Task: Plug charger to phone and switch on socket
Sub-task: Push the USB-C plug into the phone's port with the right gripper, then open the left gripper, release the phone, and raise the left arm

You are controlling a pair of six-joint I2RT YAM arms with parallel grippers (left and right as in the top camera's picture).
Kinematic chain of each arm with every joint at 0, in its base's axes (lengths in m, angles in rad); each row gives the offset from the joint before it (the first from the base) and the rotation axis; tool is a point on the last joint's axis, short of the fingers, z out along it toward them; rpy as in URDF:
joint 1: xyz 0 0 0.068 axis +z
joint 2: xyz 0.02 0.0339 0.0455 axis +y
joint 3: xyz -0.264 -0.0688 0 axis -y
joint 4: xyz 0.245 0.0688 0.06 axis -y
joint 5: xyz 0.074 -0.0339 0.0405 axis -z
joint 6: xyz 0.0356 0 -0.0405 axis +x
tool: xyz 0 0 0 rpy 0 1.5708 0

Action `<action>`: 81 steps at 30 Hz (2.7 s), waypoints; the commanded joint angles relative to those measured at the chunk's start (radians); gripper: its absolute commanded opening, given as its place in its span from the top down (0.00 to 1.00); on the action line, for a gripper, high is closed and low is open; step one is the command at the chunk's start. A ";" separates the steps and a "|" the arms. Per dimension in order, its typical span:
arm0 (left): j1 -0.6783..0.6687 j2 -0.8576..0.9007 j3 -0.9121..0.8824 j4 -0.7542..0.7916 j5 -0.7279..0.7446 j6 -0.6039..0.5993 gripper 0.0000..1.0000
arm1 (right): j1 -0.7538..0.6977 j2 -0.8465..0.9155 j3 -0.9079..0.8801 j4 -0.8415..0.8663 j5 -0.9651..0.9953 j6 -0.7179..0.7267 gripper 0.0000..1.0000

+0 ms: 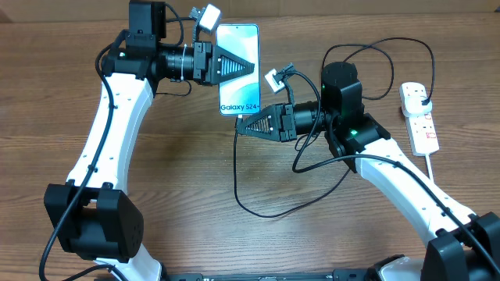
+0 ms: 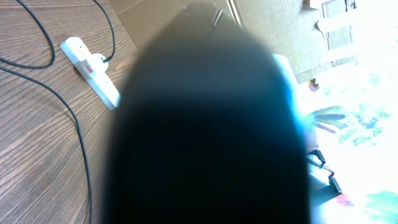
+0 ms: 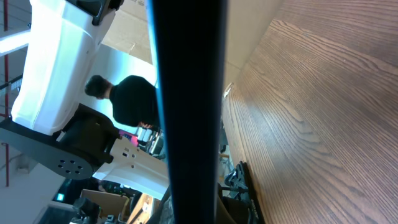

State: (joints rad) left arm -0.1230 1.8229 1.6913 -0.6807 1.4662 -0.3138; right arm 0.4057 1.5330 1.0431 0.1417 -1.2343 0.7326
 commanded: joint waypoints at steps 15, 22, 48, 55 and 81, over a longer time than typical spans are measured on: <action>-0.010 -0.043 0.026 -0.025 0.043 0.019 0.96 | -0.066 0.005 0.006 0.014 0.002 0.000 0.96; -0.007 -0.043 0.026 -0.025 -0.004 0.019 0.96 | -0.091 0.005 0.006 0.011 -0.068 -0.027 0.56; -0.095 -0.043 0.026 -0.048 -0.008 0.023 0.96 | -0.094 0.005 0.006 0.123 0.010 -0.026 0.83; -0.094 -0.043 0.026 -0.048 -0.073 0.023 0.65 | -0.094 0.005 0.006 0.123 0.010 -0.026 0.92; 0.087 -0.043 0.026 -0.055 -0.631 0.019 0.00 | -0.085 0.299 0.005 -0.233 0.285 -0.219 0.94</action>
State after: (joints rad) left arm -0.0326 1.8122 1.6917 -0.7296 0.9718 -0.2962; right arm 0.3161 1.7840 1.0405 -0.1013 -0.9550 0.5419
